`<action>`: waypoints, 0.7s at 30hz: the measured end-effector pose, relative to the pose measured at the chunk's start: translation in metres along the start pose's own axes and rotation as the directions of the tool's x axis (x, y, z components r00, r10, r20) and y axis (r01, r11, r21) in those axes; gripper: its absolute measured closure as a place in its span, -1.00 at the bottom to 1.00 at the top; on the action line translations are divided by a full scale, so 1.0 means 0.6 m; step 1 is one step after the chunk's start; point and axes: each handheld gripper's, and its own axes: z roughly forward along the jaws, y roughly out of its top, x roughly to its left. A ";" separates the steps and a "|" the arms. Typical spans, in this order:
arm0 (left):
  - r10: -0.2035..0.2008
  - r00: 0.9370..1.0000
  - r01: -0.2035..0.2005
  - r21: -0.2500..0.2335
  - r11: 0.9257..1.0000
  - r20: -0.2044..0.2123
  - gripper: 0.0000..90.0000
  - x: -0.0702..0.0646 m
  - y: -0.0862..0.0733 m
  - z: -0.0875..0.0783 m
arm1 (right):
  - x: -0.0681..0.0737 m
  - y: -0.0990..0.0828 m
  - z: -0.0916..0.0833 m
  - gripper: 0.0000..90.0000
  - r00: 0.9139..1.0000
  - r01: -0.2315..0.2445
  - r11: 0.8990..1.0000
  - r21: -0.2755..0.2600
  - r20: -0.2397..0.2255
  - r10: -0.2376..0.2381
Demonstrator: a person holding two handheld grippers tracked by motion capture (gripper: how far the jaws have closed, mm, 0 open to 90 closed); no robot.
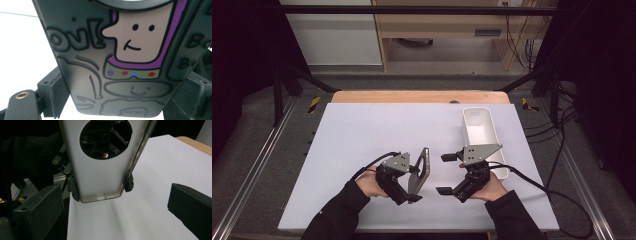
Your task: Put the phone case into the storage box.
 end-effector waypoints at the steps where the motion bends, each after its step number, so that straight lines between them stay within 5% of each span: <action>1: 0.002 1.000 -0.002 0.004 1.000 0.001 -0.74 0.001 0.000 0.001 | 0.000 0.000 0.001 -0.99 1.000 0.000 1.000 -0.001 -0.003 0.000; 21: 0.037 0.999 -0.038 0.031 0.999 0.033 -0.74 -0.001 0.026 0.026 | 0.002 -0.002 0.005 -0.99 1.000 0.000 1.000 0.000 -0.029 0.000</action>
